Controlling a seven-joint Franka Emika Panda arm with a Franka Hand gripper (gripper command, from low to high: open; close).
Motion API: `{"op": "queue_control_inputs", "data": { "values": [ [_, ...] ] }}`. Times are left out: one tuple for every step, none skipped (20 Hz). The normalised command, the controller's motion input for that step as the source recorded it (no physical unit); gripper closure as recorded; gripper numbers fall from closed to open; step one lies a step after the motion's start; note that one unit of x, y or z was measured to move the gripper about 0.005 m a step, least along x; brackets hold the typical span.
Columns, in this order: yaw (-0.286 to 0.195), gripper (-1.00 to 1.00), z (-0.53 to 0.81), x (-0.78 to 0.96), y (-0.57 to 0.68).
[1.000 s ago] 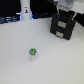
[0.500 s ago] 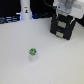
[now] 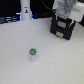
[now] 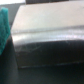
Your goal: Open the kcup holder, insert the kcup into the holder, and close the kcup holder
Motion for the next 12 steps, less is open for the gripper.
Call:
{"op": "queue_control_inputs", "data": {
  "values": [
    [-0.015,1.0,-0.01,0.05,-0.02],
    [-0.014,1.0,0.0,0.07,-0.02],
    [-0.015,1.0,0.0,0.06,-0.03],
    [-0.007,1.0,0.0,0.06,-0.02],
    [-0.005,1.0,0.0,0.07,-0.02],
    [-0.009,1.0,0.0,0.05,-0.03],
    [-0.018,1.0,0.0,0.05,-0.03],
    [-0.016,1.0,-0.01,0.16,-0.03],
    [-0.021,1.0,0.01,0.22,-0.11],
    [-0.026,1.0,0.02,0.28,-0.09],
    [-0.032,1.0,0.03,0.3,-0.06],
    [-0.04,1.0,0.02,0.4,-0.08]
  ]
}}
